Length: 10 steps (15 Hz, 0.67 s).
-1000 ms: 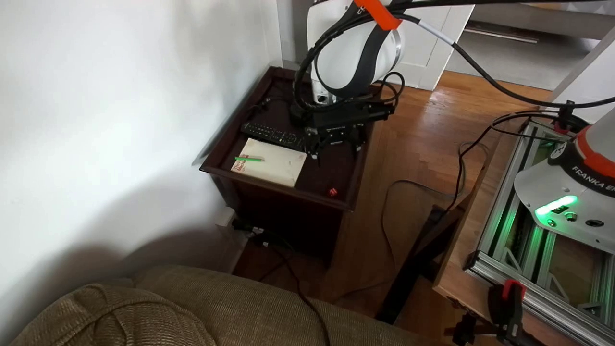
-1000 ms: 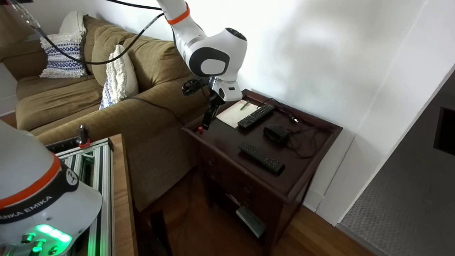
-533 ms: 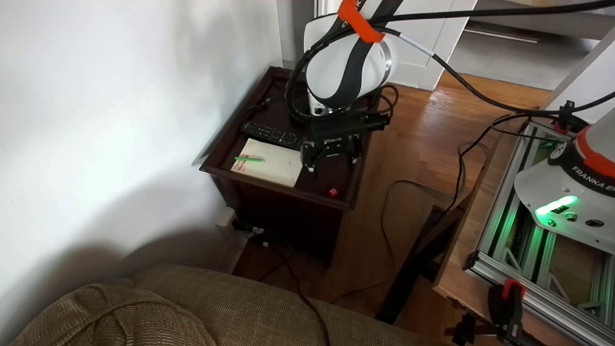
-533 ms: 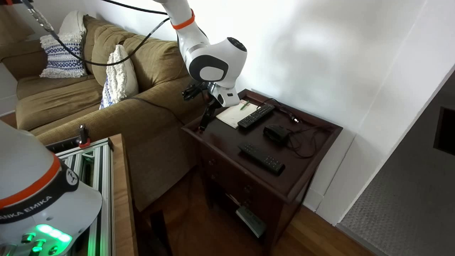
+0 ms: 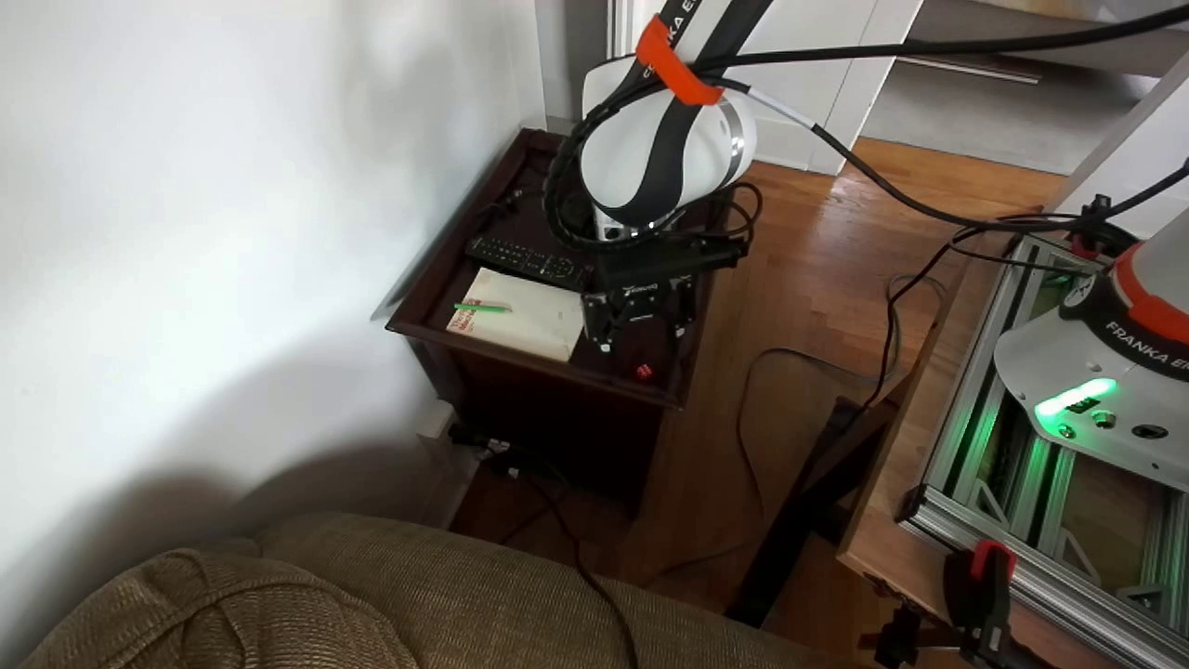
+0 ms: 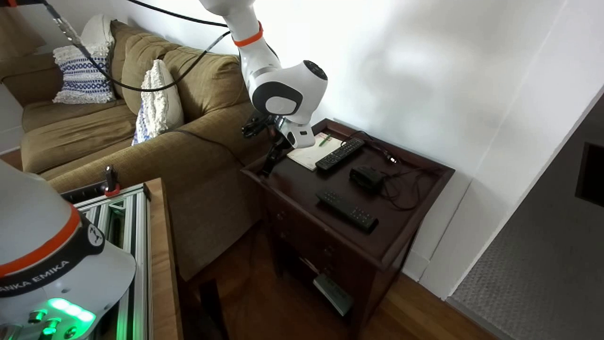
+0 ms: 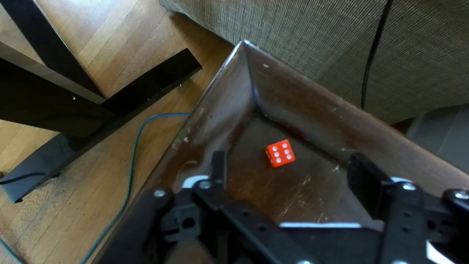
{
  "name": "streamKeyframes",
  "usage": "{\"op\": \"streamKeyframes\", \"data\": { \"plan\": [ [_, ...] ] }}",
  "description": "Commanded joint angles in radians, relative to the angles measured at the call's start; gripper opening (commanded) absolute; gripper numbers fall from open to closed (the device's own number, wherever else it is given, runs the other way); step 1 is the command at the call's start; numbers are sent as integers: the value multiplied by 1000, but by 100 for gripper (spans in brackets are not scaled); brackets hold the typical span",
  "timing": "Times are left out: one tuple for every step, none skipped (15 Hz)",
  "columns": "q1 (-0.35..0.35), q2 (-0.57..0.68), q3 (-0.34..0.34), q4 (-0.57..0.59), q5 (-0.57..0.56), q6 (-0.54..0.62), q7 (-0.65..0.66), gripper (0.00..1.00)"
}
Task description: Pick up the orange dice and drop it in the middle of the worktop
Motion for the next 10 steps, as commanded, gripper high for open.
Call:
{"op": "streamKeyframes", "data": {
  "plan": [
    [0, 34, -3, 35, 32, -40, -28, 53],
    [1, 40, -4, 39, 31, -47, -27, 45],
    [5, 44, -7, 43, 27, -51, -25, 39],
    [4, 48, -6, 46, 28, -52, -25, 33],
    [5, 52, -6, 48, 27, -52, -25, 32],
    [5, 56, -6, 51, 27, -52, -26, 30],
    [6, 60, -6, 55, 27, -49, -26, 30],
    [7, 63, -8, 58, 25, -48, -26, 34],
    [6, 67, -8, 61, 25, -48, -26, 39],
    [6, 71, -8, 65, 25, -48, -27, 40]
  ]
}}
